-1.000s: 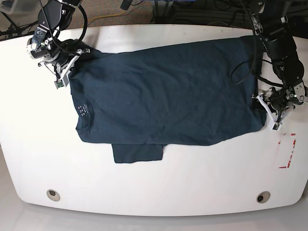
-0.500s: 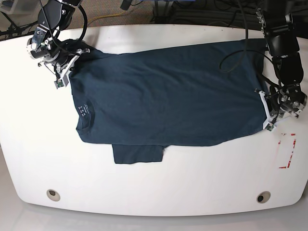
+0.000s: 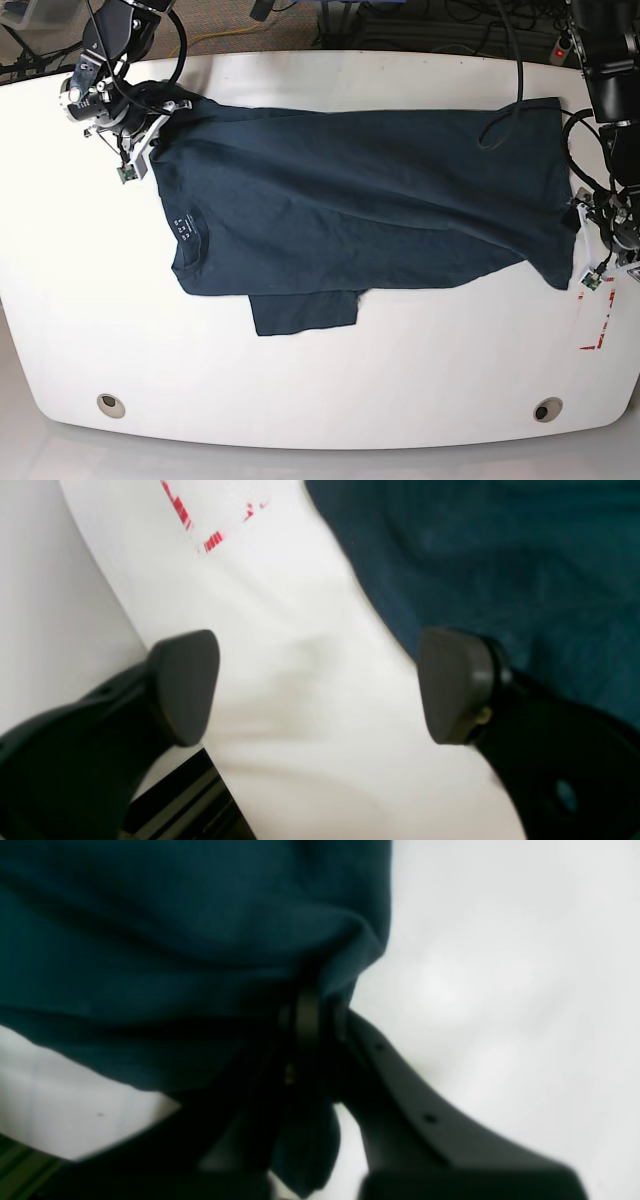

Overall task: Fold the T-shirt properly
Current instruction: 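Move the right gripper along the shirt side and grasp near the hem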

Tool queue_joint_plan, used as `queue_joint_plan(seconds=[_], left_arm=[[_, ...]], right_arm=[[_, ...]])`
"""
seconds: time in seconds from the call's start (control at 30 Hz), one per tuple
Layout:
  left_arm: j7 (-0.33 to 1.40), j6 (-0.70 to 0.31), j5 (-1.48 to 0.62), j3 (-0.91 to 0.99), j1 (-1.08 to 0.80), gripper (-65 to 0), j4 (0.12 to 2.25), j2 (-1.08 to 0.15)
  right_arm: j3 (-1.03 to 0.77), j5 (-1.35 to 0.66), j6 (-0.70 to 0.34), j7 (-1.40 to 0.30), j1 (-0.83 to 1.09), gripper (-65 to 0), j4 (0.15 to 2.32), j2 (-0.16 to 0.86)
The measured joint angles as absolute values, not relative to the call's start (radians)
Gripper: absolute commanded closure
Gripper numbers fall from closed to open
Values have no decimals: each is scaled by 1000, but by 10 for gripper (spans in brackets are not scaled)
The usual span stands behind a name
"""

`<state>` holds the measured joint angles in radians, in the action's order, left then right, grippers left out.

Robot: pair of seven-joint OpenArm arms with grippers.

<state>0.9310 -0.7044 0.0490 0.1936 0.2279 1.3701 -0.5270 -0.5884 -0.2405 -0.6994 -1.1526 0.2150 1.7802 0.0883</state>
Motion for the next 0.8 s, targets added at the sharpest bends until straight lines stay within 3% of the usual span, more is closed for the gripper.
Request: queue_joint_plan(seconds=[0.23,0.3,0.5,0.6,0.8], left_arm=[[934,-704,60,282,229,-558,1369,-529],[939,-703,44,286,229,-558,1365,-517],[928,-707,-115,328,230,-561,1292,-459],[935,-705,-165,403,231,-561,1252,-455],[945,-697,-323,504,236,-561,1170,-447]], right_arm=[[-588,-241,-699,-1153,194,-10,1781,89],[-588,-241,-699,-1153,196,-52,1781,92],[-591,-241,-699,-1154,203,-282,1840,90],[-595,-237,-699,-1149,208,-358,1876,81],[-592,-241,-700,-1153,214,-387,1907,64]])
